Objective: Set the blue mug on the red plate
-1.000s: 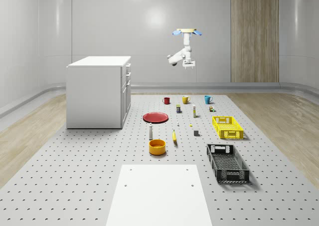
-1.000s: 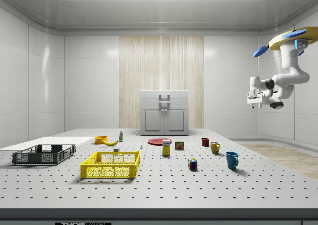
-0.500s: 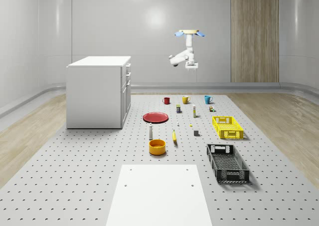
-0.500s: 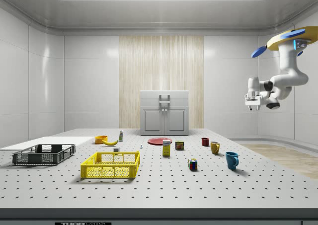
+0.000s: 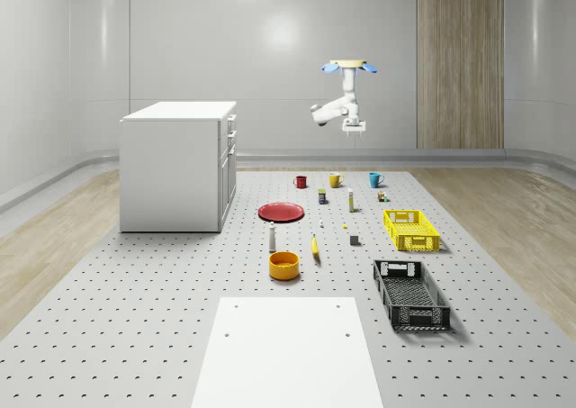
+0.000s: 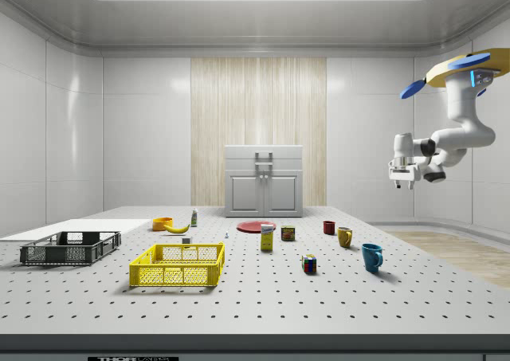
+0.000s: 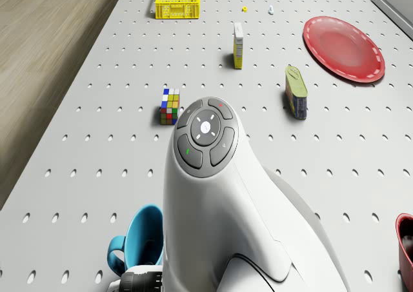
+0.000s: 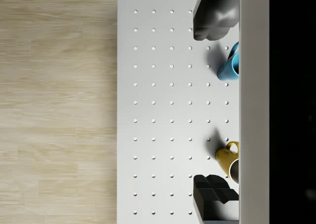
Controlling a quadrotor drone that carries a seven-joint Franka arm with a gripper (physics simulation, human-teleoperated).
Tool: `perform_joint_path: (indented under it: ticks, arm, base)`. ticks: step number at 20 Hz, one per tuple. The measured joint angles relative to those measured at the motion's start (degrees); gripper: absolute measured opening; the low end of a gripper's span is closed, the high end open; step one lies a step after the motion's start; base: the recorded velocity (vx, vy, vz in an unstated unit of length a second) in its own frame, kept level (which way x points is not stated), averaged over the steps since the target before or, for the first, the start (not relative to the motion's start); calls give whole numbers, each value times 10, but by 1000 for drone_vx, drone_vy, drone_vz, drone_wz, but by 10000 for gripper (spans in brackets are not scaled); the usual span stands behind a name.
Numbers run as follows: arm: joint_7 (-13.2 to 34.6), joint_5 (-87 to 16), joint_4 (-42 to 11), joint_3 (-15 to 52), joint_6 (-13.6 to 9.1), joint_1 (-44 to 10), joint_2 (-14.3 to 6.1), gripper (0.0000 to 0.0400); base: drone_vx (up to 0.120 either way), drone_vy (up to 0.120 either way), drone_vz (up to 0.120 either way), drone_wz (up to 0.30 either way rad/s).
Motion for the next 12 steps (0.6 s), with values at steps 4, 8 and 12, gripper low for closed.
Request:
perform_joint_path:
  ticks: [4,8,12]
  arm:
    - [4,6,1,4,10,-4,-11,400]
    - [7,12,2,7,20,-8,-22,400]
    - [10,17,2,10,30,-11,-33,400]
  base:
    - [120,120,-120,0]
    - [120,120,-120,0]
    - [120,120,-120,0]
